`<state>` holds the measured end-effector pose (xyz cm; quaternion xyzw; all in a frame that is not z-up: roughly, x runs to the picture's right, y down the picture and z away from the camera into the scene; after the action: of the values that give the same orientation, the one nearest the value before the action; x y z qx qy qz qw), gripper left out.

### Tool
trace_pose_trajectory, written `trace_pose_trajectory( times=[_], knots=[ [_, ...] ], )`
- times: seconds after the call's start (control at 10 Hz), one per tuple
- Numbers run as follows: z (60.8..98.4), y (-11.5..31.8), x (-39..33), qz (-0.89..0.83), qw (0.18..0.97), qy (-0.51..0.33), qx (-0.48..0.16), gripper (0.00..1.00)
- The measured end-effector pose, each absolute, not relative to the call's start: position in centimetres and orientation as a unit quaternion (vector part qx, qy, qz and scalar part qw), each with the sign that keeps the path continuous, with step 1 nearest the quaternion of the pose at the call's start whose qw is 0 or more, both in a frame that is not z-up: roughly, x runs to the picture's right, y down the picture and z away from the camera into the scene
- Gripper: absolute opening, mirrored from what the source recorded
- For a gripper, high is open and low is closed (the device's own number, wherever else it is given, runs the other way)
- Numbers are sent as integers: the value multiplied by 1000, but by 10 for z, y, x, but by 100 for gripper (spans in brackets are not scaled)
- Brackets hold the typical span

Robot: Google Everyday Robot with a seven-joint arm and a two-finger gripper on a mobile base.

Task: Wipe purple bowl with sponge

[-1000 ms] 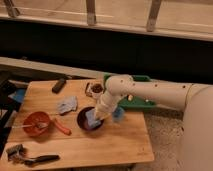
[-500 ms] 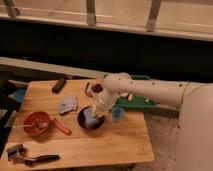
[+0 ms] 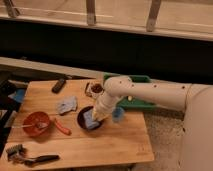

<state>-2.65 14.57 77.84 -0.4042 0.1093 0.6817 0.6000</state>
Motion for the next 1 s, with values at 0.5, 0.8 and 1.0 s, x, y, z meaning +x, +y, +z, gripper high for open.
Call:
trace_pose_trajectory(
  times=[0.5,0.8,1.0],
  knots=[
    [794,124,-39,680,608,100,-397,0],
    [783,135,-52,667,616,95,-408,0],
    [781,143,-43,668,611,113,-411,0]
  ],
)
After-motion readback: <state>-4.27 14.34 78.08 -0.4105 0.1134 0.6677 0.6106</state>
